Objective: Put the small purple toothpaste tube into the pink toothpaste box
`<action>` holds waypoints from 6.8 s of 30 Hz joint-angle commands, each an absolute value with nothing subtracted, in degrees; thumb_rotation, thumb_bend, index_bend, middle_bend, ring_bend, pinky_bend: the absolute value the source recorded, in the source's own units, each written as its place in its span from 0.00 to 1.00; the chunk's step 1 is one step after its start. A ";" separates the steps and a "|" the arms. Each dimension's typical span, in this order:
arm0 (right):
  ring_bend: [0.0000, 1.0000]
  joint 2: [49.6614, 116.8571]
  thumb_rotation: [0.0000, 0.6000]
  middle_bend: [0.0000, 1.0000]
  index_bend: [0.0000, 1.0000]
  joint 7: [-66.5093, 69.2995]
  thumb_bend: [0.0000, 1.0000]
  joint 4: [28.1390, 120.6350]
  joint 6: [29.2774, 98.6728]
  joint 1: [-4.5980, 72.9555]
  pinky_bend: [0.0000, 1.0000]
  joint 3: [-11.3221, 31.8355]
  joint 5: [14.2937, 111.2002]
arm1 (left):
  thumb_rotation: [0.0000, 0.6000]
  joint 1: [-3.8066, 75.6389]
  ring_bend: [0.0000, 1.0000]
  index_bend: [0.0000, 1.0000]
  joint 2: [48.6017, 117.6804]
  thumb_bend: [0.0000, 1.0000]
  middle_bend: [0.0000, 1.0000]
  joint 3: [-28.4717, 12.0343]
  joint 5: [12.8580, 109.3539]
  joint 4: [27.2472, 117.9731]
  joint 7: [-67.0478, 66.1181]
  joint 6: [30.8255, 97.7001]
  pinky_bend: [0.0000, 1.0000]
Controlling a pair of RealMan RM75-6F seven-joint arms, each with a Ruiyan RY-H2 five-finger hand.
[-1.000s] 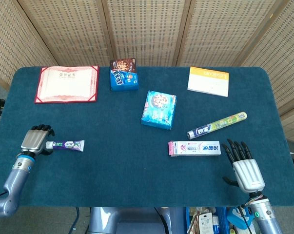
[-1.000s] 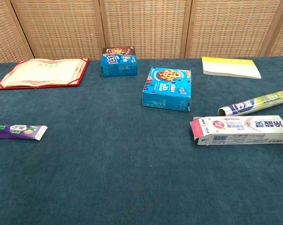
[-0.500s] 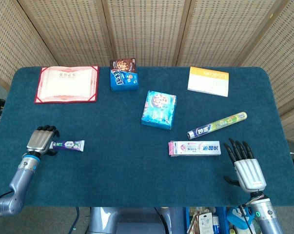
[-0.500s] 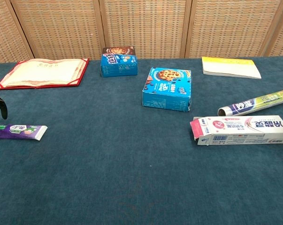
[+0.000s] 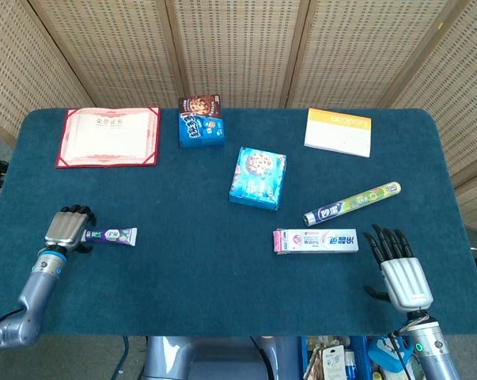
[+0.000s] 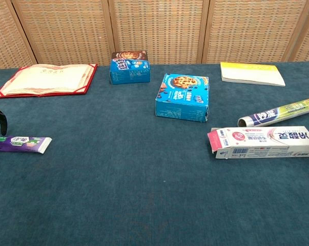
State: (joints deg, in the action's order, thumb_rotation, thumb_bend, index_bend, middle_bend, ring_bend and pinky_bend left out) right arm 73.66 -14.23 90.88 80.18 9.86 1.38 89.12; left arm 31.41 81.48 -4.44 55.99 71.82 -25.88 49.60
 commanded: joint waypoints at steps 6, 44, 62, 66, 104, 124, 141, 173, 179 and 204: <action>0.00 73.64 1.00 0.00 0.00 -13.97 0.00 90.82 80.48 9.75 0.00 1.55 88.98 | 1.00 31.21 0.33 0.59 84.66 0.21 0.41 -4.44 58.04 68.91 -24.24 52.00 0.32; 0.00 74.05 1.00 0.00 0.00 -14.51 0.00 91.38 79.87 10.02 0.00 1.31 89.03 | 1.00 29.80 0.55 0.92 75.84 0.31 0.68 -4.66 81.35 68.85 -3.89 68.12 0.48; 0.00 73.35 1.00 0.00 0.00 -20.99 0.00 99.08 66.01 19.56 0.00 7.13 80.89 | 1.00 30.67 0.55 0.92 71.18 0.31 0.69 -6.31 85.38 75.81 -1.62 71.59 0.48; 0.00 73.57 1.00 0.00 0.00 -24.33 0.00 100.65 60.44 23.33 0.00 9.43 74.80 | 1.00 30.65 0.55 0.92 70.70 0.31 0.69 -6.36 85.68 76.49 -1.78 71.79 0.48; 0.00 80.15 1.00 0.00 0.10 -34.88 0.00 91.67 57.11 33.47 0.00 5.86 46.99 | 1.00 30.35 0.55 0.92 70.41 0.31 0.69 -6.53 85.14 75.24 -1.84 70.92 0.48; 0.00 84.24 1.00 0.07 0.21 -34.13 0.00 88.75 58.89 34.35 0.00 5.54 46.79 | 1.00 30.19 0.55 0.92 70.97 0.31 0.69 -6.44 84.92 73.19 -0.74 70.54 0.48; 0.00 86.52 1.00 0.09 0.22 -34.57 0.00 89.86 61.26 34.53 0.00 5.89 48.01 | 1.00 30.22 0.55 0.92 71.23 0.31 0.69 -6.28 85.18 73.13 -0.99 70.39 0.48; 0.08 88.74 1.00 0.23 0.35 -34.31 0.00 89.76 66.18 32.87 0.14 6.48 50.63 | 1.00 30.00 0.55 0.92 70.69 0.31 0.69 -6.42 85.37 72.89 -0.01 70.86 0.48; 0.08 88.18 1.00 0.23 0.35 -33.39 0.00 89.90 66.49 32.04 0.14 6.23 51.43 | 1.00 30.00 0.55 0.92 70.59 0.31 0.69 -6.47 85.24 73.11 -0.16 70.75 0.48; 0.34 90.43 1.00 0.45 0.51 -30.29 0.00 86.93 66.81 30.31 0.41 6.24 54.25 | 1.00 29.92 0.55 0.92 70.50 0.31 0.69 -6.49 85.26 73.20 0.16 70.75 0.48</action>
